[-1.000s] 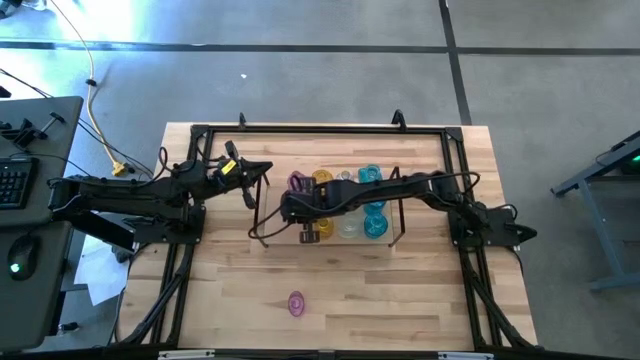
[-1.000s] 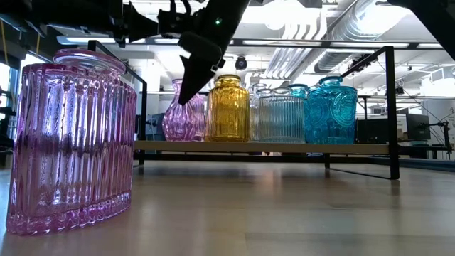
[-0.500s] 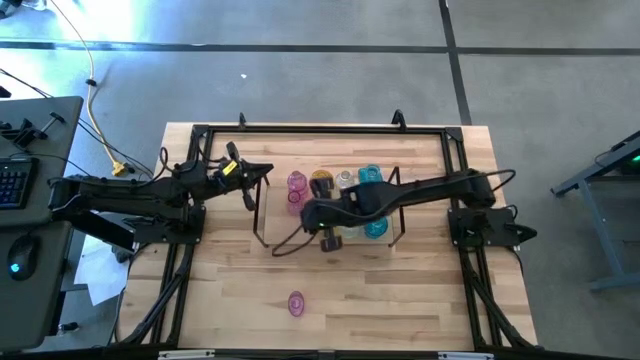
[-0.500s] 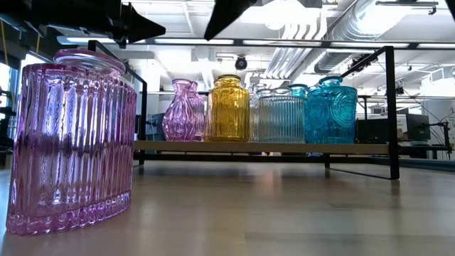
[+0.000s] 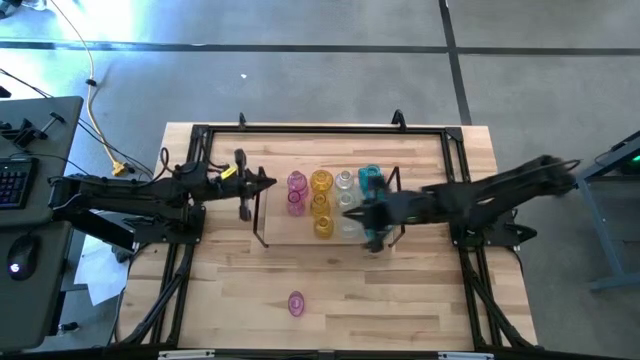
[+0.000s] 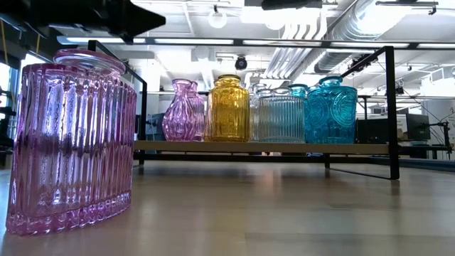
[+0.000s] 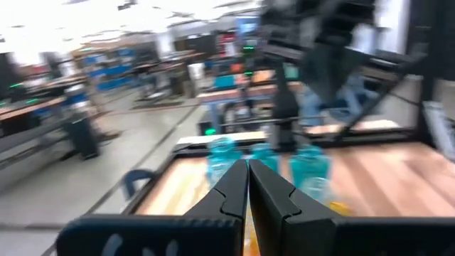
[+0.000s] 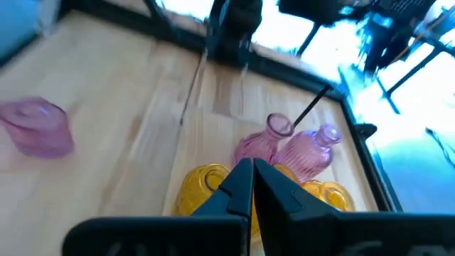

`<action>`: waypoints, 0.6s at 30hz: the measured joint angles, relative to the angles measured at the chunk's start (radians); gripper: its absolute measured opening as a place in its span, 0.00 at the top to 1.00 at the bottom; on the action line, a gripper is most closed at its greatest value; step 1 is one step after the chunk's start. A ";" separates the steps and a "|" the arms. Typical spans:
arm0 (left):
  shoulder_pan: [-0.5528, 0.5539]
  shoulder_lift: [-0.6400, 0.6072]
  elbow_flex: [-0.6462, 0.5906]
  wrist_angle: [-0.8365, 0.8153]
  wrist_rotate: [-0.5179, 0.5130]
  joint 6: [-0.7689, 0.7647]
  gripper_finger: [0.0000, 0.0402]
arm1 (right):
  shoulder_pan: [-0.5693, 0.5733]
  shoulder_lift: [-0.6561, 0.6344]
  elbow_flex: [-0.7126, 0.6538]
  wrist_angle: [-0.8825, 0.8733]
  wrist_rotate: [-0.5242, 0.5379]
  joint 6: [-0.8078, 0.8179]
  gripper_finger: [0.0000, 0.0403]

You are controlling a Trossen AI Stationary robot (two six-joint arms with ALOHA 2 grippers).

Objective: Sort vases onto shelf
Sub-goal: Put the purple vase aligned with the other purple vases on the shelf

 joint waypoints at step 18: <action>-0.037 0.103 0.031 -0.001 0.158 0.003 0.98 | 0.082 -0.756 -0.598 0.184 0.090 0.005 1.00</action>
